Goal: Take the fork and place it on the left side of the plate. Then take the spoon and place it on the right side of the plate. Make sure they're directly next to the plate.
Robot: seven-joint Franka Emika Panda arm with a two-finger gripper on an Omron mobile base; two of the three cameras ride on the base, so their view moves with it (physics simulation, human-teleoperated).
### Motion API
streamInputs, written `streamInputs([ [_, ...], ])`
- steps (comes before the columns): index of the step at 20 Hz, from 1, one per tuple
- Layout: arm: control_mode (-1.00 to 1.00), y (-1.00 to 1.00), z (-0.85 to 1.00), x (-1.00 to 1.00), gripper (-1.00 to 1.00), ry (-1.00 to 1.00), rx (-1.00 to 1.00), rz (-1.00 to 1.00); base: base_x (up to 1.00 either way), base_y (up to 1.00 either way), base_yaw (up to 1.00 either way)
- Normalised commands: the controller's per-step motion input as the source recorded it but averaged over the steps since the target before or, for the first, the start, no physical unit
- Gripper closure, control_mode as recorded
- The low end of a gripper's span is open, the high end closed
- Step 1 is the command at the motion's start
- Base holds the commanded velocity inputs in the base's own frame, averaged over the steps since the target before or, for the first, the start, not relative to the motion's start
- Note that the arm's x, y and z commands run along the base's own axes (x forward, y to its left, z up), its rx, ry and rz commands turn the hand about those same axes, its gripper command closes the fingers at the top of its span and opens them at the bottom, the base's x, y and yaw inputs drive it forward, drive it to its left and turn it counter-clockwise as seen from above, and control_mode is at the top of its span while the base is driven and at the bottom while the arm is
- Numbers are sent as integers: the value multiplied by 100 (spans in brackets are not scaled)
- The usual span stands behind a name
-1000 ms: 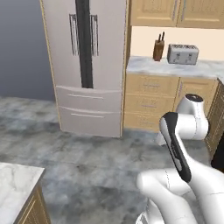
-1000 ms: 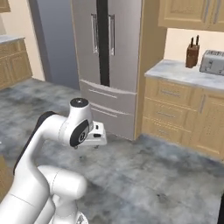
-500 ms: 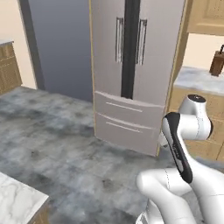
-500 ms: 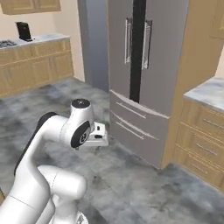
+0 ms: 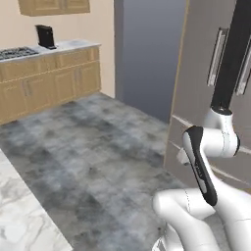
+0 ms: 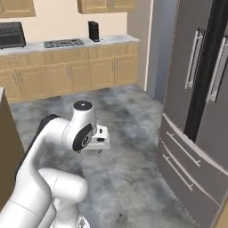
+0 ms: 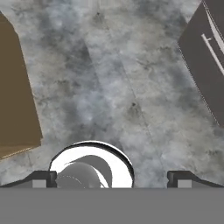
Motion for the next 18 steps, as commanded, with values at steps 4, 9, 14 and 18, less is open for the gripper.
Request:
streamInputs([
  [4,100,0,0,0,-100,0,0,0,100,0,60],
  [9,100,0,0,0,-100,0,0,0,100,-2,55],
  [14,100,0,0,0,-100,0,0,0,100,-16,49],
  [18,100,0,0,0,-100,0,0,0,100,-46,36],
])
